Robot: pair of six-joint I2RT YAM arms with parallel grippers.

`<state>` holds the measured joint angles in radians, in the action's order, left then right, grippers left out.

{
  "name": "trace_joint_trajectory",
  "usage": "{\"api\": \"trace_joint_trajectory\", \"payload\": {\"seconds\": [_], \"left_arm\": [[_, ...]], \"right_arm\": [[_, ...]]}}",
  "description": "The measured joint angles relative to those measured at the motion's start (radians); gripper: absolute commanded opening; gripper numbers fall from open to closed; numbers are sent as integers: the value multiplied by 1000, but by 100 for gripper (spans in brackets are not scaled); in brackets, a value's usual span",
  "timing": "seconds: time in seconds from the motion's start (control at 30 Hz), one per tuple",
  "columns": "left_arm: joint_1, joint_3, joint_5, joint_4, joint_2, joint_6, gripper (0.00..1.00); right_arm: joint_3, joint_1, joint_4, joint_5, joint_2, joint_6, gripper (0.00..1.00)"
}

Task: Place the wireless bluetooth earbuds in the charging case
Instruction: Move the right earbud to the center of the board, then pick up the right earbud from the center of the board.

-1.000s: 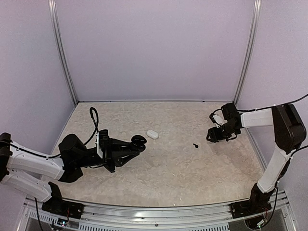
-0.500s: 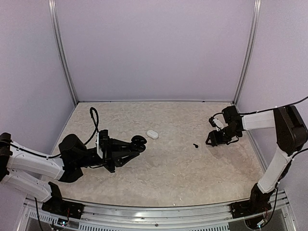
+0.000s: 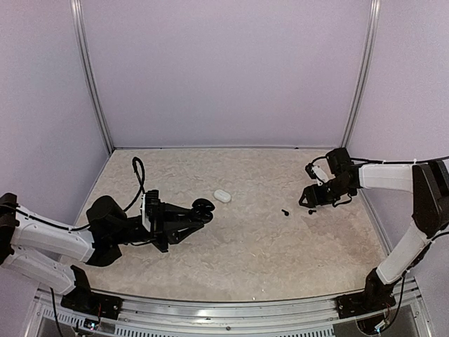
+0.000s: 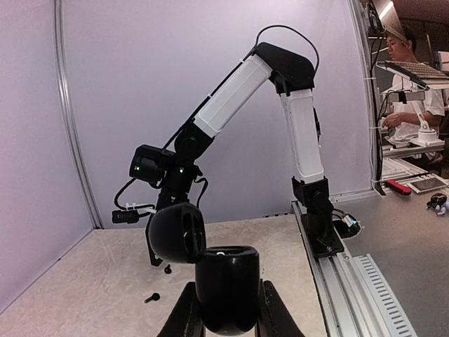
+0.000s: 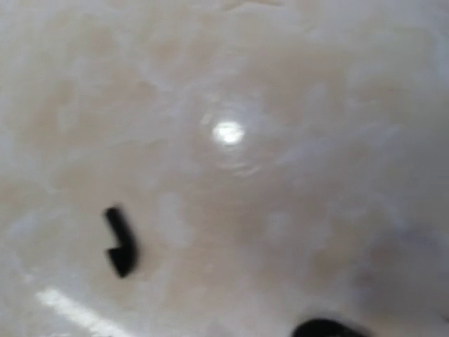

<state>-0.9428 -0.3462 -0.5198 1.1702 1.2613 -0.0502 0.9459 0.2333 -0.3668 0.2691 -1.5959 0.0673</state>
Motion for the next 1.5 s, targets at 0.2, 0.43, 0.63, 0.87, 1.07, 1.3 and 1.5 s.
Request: {"api": "trace_joint_trajectory", "payload": {"seconds": [0.2, 0.43, 0.63, 0.87, 1.07, 1.3, 1.5], "left_arm": [[0, 0, 0, 0, 0, 0, 11], [0, 0, 0, 1, 0, 0, 10], [0, 0, 0, 5, 1, -1, 11], [1, 0, -7, 27, 33, 0, 11], [2, 0, -15, 27, 35, 0, 11], [2, 0, -15, 27, 32, 0, 11], [2, 0, -14, 27, 28, 1, 11]], "right_arm": [[24, -14, 3, -26, -83, -9, 72], [24, -14, -3, -42, -142, -13, 68], [-11, -14, -15, -2, -98, 6, 67], [-68, 27, -35, 76, -25, 47, 64], [-73, 48, -56, 58, -3, 58, 57], [40, 48, -114, -82, 20, 40, 52], [151, 48, -167, -193, -48, -4, 52]]}}
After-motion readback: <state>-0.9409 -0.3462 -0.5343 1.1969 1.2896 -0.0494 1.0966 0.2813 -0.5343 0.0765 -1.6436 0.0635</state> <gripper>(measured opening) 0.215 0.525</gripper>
